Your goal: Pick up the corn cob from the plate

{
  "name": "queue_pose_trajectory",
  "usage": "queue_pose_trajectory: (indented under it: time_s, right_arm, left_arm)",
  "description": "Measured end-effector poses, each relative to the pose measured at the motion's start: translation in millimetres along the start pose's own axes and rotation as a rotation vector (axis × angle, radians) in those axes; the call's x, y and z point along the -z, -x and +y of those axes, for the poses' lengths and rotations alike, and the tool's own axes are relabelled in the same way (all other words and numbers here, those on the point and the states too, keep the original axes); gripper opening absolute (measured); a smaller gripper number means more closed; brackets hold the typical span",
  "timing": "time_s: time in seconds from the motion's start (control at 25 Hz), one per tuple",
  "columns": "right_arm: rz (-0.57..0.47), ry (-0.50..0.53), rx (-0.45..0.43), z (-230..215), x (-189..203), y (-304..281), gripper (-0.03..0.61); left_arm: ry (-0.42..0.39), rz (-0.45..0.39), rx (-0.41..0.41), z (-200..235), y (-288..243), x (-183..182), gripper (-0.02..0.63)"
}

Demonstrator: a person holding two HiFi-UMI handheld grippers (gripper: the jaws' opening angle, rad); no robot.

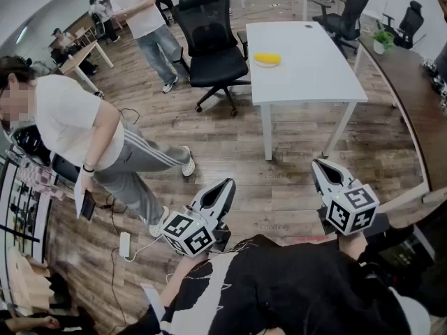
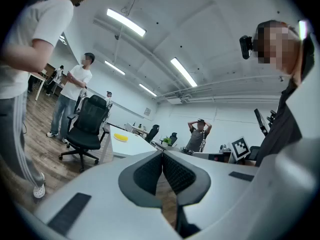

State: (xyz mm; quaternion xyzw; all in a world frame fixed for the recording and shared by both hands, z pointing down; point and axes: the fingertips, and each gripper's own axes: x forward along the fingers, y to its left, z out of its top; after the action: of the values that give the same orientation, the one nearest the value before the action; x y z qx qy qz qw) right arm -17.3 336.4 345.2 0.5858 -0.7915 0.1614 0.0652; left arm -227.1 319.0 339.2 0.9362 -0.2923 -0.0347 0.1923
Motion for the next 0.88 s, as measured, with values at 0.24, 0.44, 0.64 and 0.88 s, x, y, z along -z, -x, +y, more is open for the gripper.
queue_pose_trajectory:
  time_s: [0.24,0.44,0.64,0.88]
  right_arm:
    - [0.012,-0.001,-0.007,-3,7,-5,0.015]
    - [0.015,-0.005,-0.009,-1,5,-6,0.015]
    - [0.018,-0.017,-0.023,0,6,-15,0.015]
    - [0.008,-0.071,-0.039,0,4,-25,0.015]
  left_arm:
    - [0.003,-0.003,-0.011,4,1,5,0.015]
    - [-0.019,-0.012,-0.014,2,6,-2,0.015]
    - [-0.105,-0.005,-0.022,2,3,-8,0.015]
    - [0.004,-0.061,0.040,2,1,-27,0.014]
